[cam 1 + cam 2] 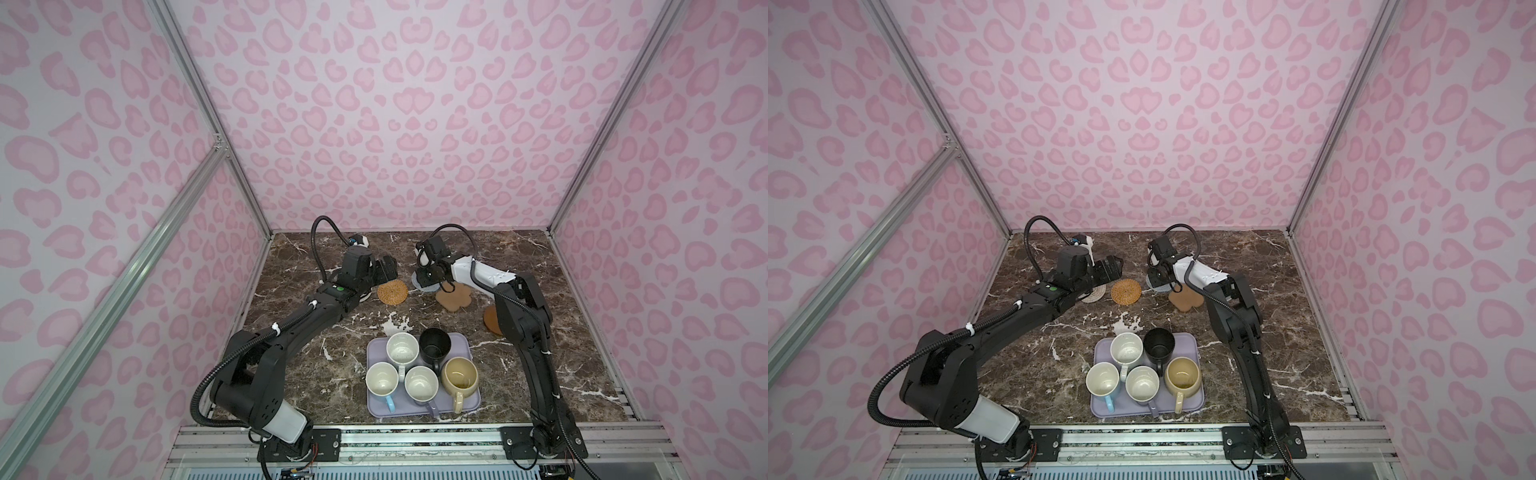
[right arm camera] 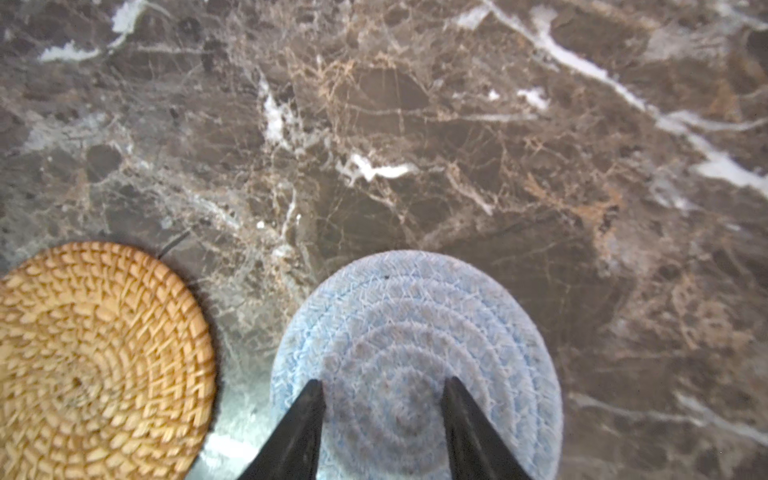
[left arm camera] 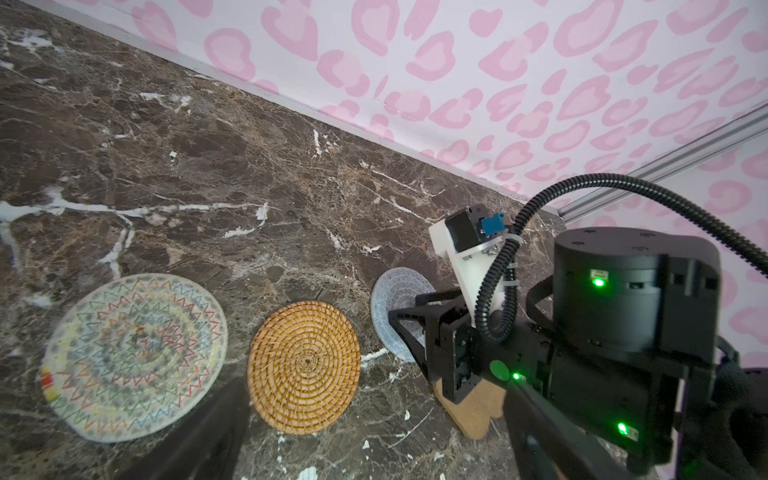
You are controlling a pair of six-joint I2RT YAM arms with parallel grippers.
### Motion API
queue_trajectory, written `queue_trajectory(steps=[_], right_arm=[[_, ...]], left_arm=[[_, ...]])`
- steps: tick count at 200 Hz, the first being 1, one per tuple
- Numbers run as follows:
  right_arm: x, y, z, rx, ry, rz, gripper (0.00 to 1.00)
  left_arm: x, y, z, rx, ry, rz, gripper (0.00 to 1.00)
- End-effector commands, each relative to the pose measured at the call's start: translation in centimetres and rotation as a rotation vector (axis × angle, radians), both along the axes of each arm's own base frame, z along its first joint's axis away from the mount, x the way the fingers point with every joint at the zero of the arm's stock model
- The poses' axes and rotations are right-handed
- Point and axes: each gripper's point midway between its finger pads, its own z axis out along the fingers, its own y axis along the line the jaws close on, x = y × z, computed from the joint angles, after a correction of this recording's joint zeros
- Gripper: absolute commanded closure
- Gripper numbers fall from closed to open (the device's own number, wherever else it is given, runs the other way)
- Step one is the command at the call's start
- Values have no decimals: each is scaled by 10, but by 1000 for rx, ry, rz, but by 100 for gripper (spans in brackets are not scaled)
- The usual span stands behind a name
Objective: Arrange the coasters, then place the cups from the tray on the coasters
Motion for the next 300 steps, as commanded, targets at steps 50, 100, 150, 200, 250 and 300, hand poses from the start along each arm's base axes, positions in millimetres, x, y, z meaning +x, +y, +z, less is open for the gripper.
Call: queue_trajectory(steps=[50,100,150,200,250,300], right_arm=[[-45,-12,-13,-25,130,15,54],[-53,-2,-10,-22,126,50,54],[-48,-10,-6,-71,107,28,55],[-55,-9,-10,-52,127,37,55],[-19,4,31,44,50,33,46],[-43,-24,59,52,7,-91,20]], left_arm=[[-2,-11,6,25,-15,-32,3],[-5,-16,3,26,-2,-37,3],[-6,-16,3,31,-1,-34,3],[-6,-18,1,29,2,-34,3],[-3,-17,7,44,-7,-26,3],[-10,-16,14,29,-12,-38,3]])
